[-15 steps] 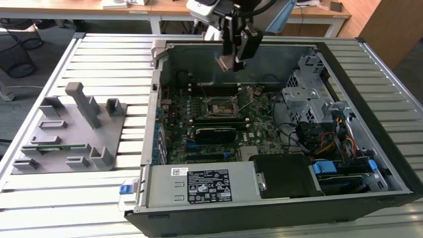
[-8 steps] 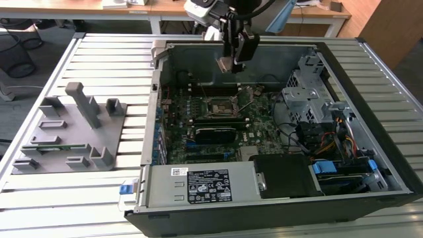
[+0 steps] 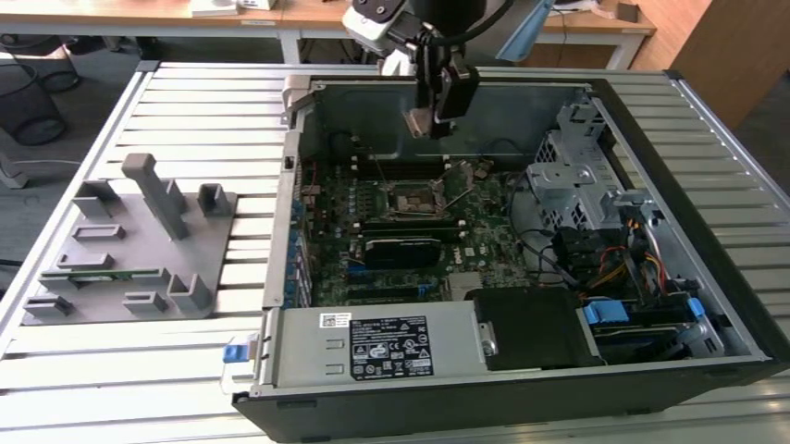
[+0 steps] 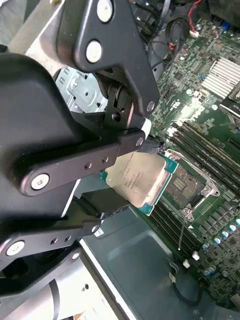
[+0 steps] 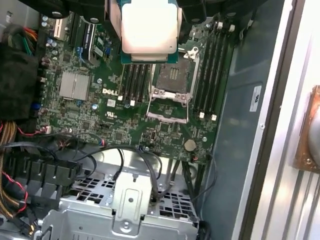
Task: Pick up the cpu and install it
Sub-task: 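Place the cpu into insertion slot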
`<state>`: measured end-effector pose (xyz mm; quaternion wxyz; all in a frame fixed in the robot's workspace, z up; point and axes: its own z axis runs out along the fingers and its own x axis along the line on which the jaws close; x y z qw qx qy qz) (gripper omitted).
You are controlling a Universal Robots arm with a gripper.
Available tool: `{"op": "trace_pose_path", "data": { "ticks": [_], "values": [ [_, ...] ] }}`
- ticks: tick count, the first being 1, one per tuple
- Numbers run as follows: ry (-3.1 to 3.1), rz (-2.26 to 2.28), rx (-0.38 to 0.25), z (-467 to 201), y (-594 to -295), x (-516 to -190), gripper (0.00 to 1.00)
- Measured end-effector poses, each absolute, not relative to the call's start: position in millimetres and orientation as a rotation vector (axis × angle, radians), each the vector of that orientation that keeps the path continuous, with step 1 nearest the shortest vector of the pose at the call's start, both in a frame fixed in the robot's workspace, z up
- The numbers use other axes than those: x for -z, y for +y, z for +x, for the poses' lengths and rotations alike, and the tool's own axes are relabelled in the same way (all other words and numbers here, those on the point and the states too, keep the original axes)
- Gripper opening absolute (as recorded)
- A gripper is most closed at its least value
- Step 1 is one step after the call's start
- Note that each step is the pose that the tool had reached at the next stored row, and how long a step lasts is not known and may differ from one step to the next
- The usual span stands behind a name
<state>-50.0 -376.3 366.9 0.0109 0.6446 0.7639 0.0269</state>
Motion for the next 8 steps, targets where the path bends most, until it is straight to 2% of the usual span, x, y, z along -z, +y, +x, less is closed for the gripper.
{"op": "trace_pose_path", "data": {
  "ticks": [8],
  "values": [
    [2.24,2.165,-0.081,-50.0,-376.2,-357.3,0.53]
  ]
}}
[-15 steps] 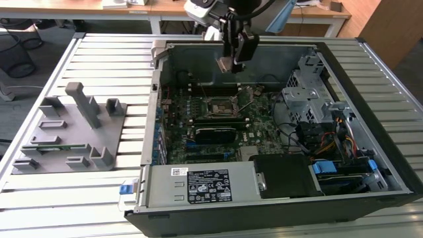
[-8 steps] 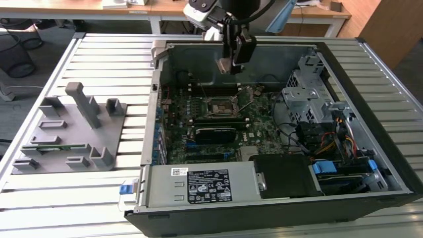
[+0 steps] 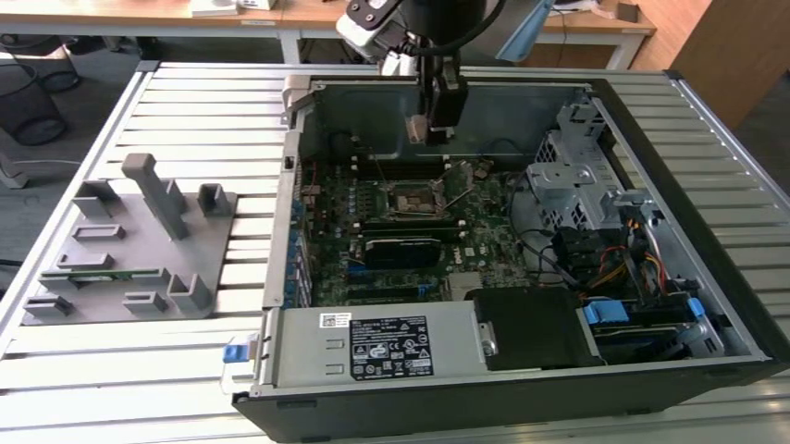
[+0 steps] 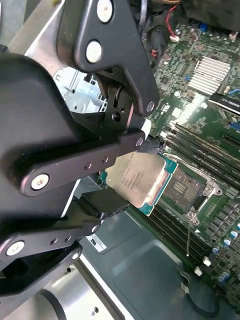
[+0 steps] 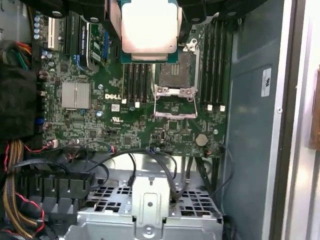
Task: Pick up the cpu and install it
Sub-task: 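Place the cpu into insertion slot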
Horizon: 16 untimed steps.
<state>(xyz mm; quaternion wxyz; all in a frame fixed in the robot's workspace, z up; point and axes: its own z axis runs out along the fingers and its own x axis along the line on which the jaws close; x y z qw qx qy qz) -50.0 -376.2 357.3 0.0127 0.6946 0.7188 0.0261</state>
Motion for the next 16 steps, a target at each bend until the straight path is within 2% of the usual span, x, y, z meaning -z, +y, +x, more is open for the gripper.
{"op": "trace_pose_path", "data": {
  "ticks": [16],
  "values": [
    [2.215,2.19,-0.081,-50.0,-375.1,-331.3,0.53]
  ]
}}
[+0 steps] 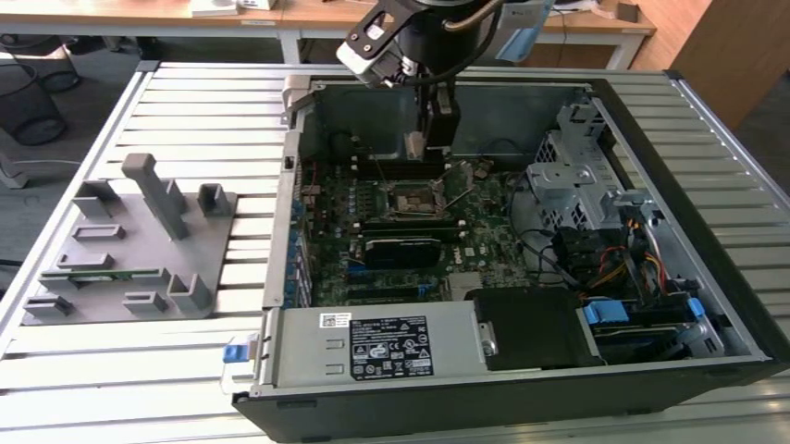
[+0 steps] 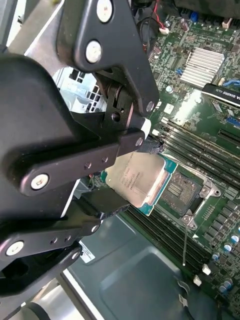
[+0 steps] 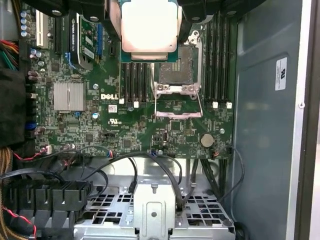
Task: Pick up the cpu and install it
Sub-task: 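Place the cpu into insertion slot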
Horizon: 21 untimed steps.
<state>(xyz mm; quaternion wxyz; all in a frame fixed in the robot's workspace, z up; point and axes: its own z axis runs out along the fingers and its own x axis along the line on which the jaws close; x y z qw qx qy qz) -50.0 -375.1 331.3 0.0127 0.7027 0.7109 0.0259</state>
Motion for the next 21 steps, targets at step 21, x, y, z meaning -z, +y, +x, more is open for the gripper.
{"op": "trace_pose_path", "data": {
  "ticks": [21],
  "values": [
    [2.252,2.184,-0.114,-49.9,-374.8,-309.5,0.53]
  ]
}}
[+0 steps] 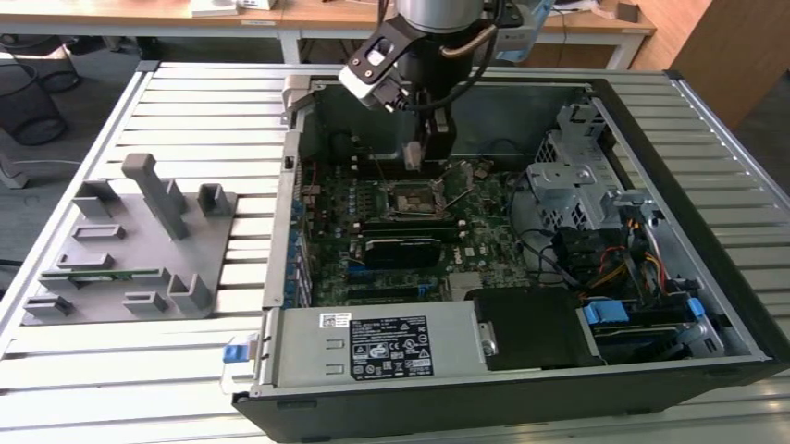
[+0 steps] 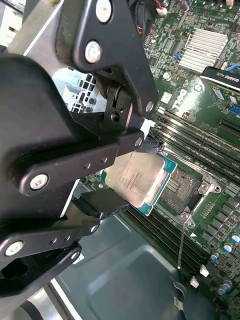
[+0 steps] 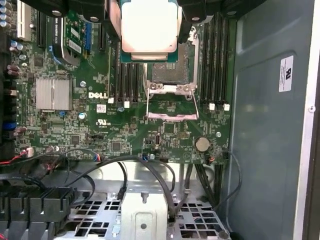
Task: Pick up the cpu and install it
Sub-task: 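Place the cpu into insertion slot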
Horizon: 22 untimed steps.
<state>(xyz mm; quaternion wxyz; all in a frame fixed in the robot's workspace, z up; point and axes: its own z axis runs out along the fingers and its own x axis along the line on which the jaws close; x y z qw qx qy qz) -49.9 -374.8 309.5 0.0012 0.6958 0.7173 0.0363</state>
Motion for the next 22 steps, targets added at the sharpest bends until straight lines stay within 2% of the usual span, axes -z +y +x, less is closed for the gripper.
{"op": "trace_pose_path", "data": {
  "ticks": [22],
  "values": [
    [2.227,2.213,-0.109,-50.0,-364.1,-276.1,0.53]
  ]
}}
